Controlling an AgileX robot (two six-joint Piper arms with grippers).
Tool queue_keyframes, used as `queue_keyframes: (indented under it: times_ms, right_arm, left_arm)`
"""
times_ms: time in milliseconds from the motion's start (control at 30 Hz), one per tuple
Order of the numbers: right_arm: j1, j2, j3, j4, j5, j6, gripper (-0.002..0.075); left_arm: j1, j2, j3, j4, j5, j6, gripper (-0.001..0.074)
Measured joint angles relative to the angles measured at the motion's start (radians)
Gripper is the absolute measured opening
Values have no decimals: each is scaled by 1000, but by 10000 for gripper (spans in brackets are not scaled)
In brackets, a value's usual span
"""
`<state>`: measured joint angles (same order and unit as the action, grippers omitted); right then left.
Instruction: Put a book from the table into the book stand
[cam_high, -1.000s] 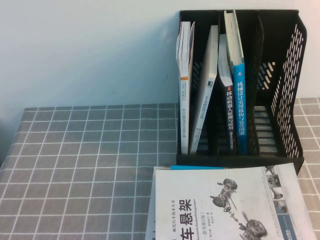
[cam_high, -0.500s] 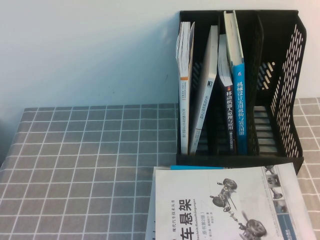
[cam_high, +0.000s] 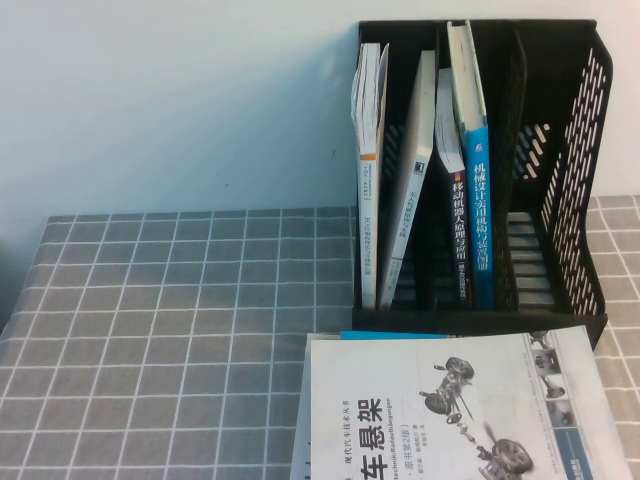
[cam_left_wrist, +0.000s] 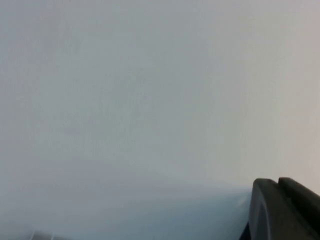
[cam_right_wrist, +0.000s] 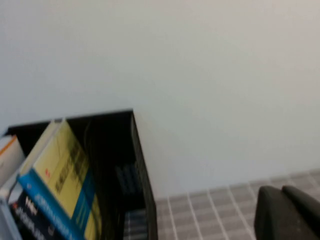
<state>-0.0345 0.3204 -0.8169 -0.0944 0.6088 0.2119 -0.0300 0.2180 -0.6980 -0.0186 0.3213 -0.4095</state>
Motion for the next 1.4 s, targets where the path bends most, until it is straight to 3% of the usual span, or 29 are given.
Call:
queue_keyframes:
  times_ms: [133, 267, 500, 700, 967, 1233, 1400]
  right_arm:
    - [0, 2, 0, 30, 158, 39, -3]
    - [0, 2, 0, 108, 204, 46, -3]
    - [0, 25, 38, 265, 247, -58, -3]
    - [16, 241, 58, 290, 264, -166, -3]
    - [28, 567, 43, 327, 311, -298, -3]
    - [28, 697, 41, 404, 232, -406, -3]
    - [53, 814, 41, 410, 197, -421, -3]
  left_arm:
    - [-15, 6, 0, 0, 188, -15, -3]
    - [-16, 6, 0, 19, 290, -12, -3]
    - [-16, 12, 28, -70, 292, 8, -3]
    - [-16, 129, 69, -130, 294, 49, -3]
    - [-16, 406, 69, -461, 296, 284, -3]
    - [-16, 681, 69, -861, 283, 544, -3]
    - [-16, 823, 69, -952, 249, 578, -3]
